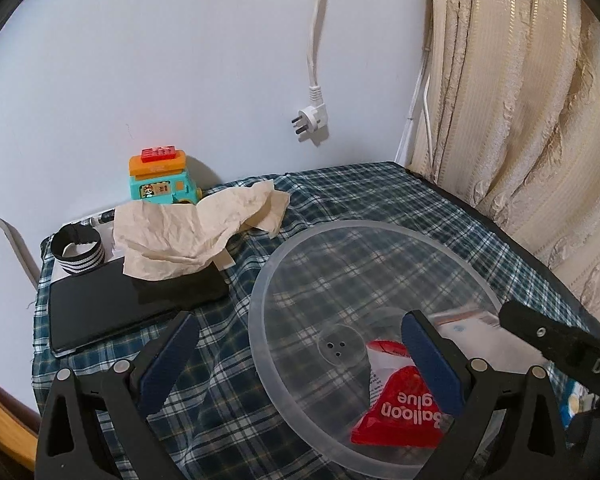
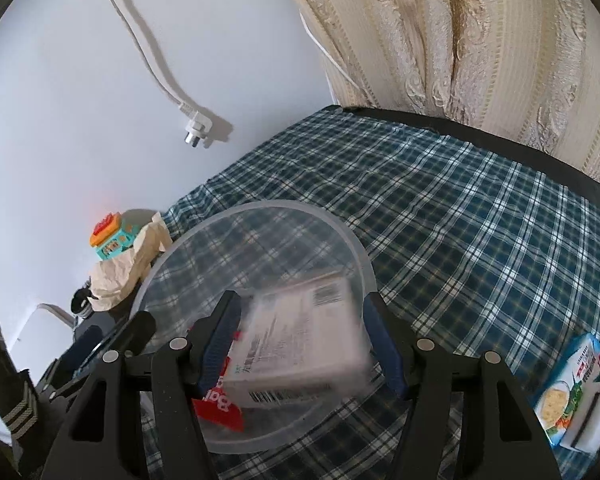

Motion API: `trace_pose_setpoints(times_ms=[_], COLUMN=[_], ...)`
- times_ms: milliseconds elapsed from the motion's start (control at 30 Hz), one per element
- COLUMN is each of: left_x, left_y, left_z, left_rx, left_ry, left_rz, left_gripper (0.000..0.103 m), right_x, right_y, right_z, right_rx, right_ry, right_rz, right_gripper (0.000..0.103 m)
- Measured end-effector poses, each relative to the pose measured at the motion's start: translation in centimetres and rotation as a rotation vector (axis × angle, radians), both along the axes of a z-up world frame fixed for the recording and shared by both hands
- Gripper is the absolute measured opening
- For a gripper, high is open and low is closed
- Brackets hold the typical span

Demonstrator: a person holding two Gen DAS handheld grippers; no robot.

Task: Organize objects
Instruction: 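Lower the medicine box into the clear bowl and open the right gripper, then move the right gripper to the blue towel and grasp it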

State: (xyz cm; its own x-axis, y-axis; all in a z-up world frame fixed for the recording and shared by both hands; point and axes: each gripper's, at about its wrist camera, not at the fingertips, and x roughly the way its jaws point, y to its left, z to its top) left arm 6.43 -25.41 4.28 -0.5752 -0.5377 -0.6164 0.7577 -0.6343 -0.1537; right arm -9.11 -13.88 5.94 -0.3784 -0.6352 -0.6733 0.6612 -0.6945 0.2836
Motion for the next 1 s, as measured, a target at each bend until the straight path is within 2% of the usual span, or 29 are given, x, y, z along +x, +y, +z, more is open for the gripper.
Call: trace_pose_setpoints(times_ms=[500, 1000], left_x=[-0.3, -0.5], left_y=[0.5, 1.2], left_z=[0.0, 0.0], left_rx=[-0.016, -0.048], left_ry=[-0.01, -0.028], left_rz=[-0.025, -0.038], left_gripper=[0.103, 0.103], right_x=[2.3, 3.3], right_y=[4.3, 12.5], right_z=[0.3, -0.2], right_rx=[0.011, 0.012], right_ry=[0.008, 0.002], right_rz=[-0.046, -0.203], right_gripper=[0.065, 0.065])
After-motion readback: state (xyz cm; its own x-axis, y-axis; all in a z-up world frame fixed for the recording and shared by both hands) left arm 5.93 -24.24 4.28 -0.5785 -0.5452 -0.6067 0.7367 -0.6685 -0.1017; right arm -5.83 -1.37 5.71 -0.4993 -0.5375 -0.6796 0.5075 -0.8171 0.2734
